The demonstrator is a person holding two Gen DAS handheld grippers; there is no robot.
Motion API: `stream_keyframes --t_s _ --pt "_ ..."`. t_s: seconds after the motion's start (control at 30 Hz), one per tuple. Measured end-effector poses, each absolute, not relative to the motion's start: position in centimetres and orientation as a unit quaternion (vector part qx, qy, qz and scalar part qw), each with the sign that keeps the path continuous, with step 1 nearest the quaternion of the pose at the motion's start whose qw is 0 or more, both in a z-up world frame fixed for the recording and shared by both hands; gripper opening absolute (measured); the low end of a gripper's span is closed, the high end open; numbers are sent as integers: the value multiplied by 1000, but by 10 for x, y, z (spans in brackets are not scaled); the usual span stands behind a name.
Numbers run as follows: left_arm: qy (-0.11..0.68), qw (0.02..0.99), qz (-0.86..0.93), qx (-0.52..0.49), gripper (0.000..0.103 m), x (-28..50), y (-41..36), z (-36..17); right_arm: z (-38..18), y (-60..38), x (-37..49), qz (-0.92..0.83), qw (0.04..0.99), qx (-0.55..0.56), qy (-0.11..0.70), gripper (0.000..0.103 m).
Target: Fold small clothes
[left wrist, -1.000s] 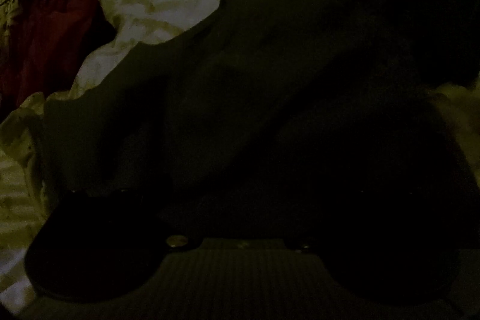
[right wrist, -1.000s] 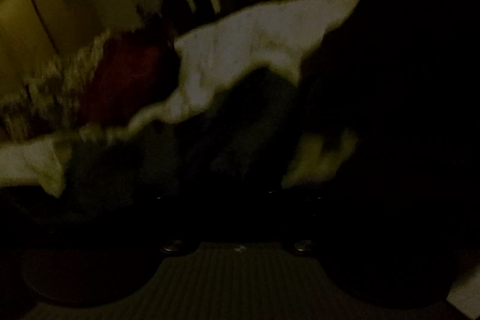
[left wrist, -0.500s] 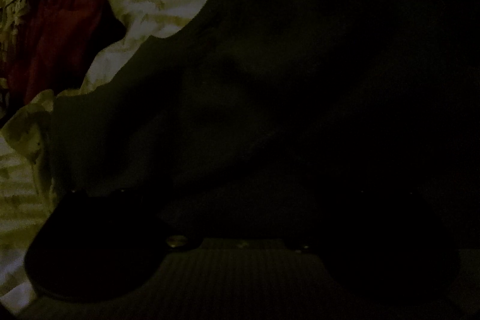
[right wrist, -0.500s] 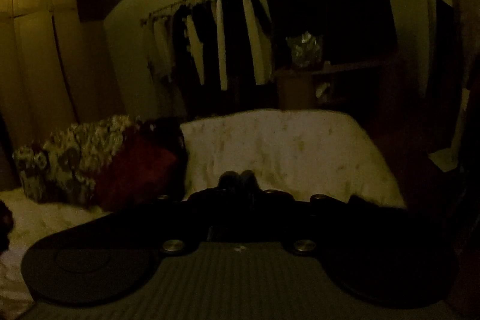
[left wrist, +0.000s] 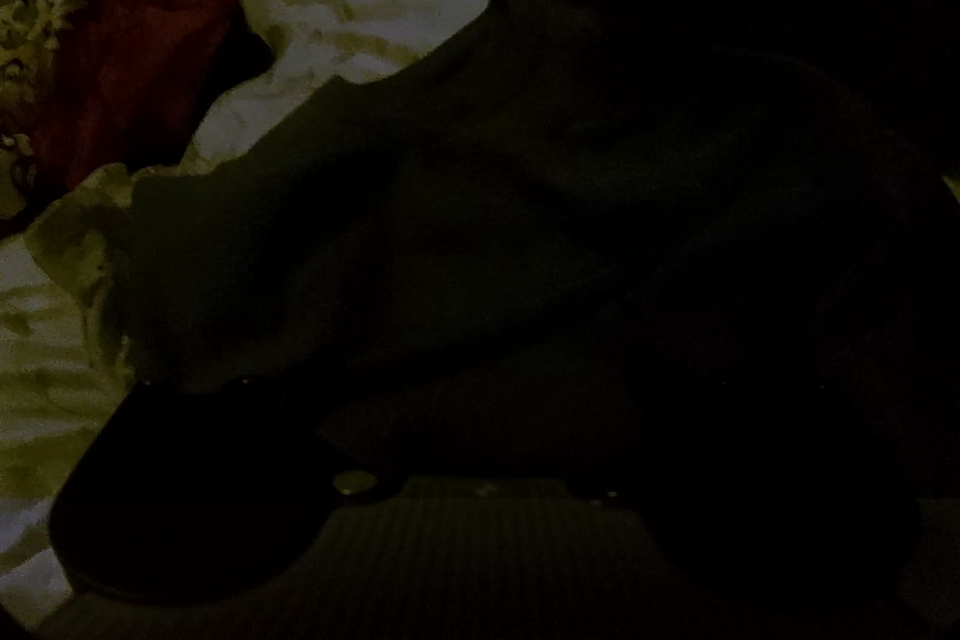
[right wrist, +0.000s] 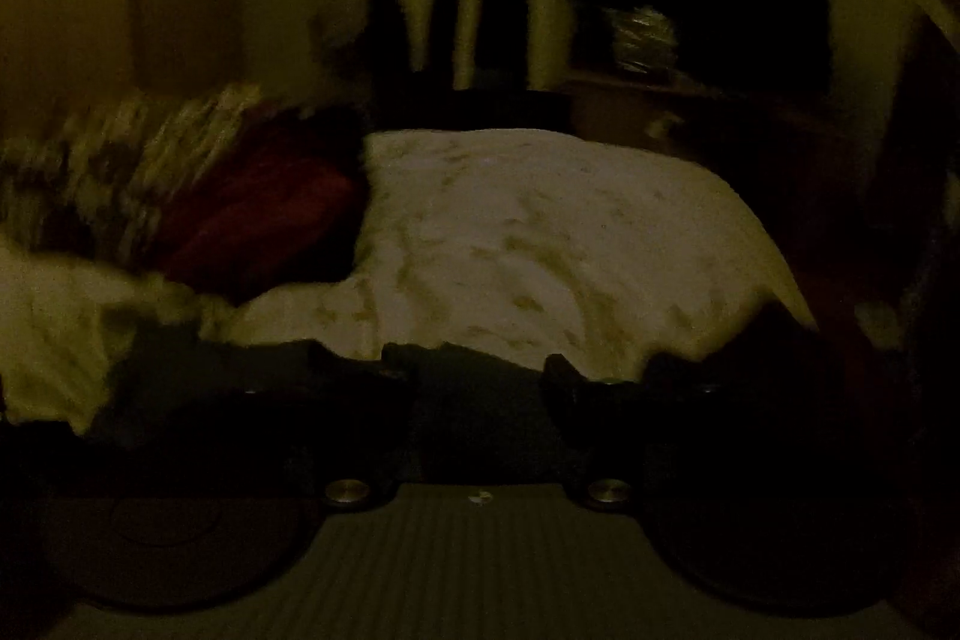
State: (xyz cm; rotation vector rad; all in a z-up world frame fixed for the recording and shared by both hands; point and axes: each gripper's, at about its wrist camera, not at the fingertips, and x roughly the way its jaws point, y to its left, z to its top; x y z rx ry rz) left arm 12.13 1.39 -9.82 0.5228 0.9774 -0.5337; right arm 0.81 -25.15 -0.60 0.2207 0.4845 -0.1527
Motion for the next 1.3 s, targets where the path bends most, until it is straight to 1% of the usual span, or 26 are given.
stream_keyframes --t_s 0.03,0.1,0.23,0.4,0.5,0.57,0.6,0.63,0.73,0.83,0.97,1.07,1.13,1.3 --pt "459 816 -252 245 103 122 12 -100 -9 -261 -7 -80 959 139 234 91" --pt "455 815 -257 251 103 119 7 -102 -22 -273 -36 -85 950 176 244 91" --pt "439 815 -254 282 103 109 -4 -104 -63 -273 -62 -117 929 148 318 91" --pt "434 813 -254 291 103 105 -2 -101 -107 -278 -61 -116 911 180 353 89" --pt "432 817 -244 293 103 108 5 -98 -123 -282 -52 -104 908 197 355 89" --pt "434 819 -237 290 103 109 10 -95 -133 -285 -44 -90 904 218 356 76" --pt "435 820 -234 289 103 111 15 -94 -137 -287 -42 -86 902 229 355 37" --pt "435 821 -233 288 103 110 19 -92 -133 -289 -43 -79 900 243 353 10" --pt "431 824 -226 289 103 111 32 -86 -106 -296 -58 -46 895 299 330 9" --pt "431 830 -220 277 103 116 41 -80 -48 -317 -94 -31 892 355 278 9" --pt "429 835 -226 258 103 121 45 -75 47 -371 -141 -115 904 354 208 9" --pt "434 834 -225 255 103 122 45 -79 91 -406 -158 -162 901 363 174 9" --pt "435 833 -225 257 103 120 46 -79 104 -418 -148 -173 898 363 176 9" --pt "428 840 -217 253 103 123 60 -66 103 -410 -88 -110 887 406 193 9"
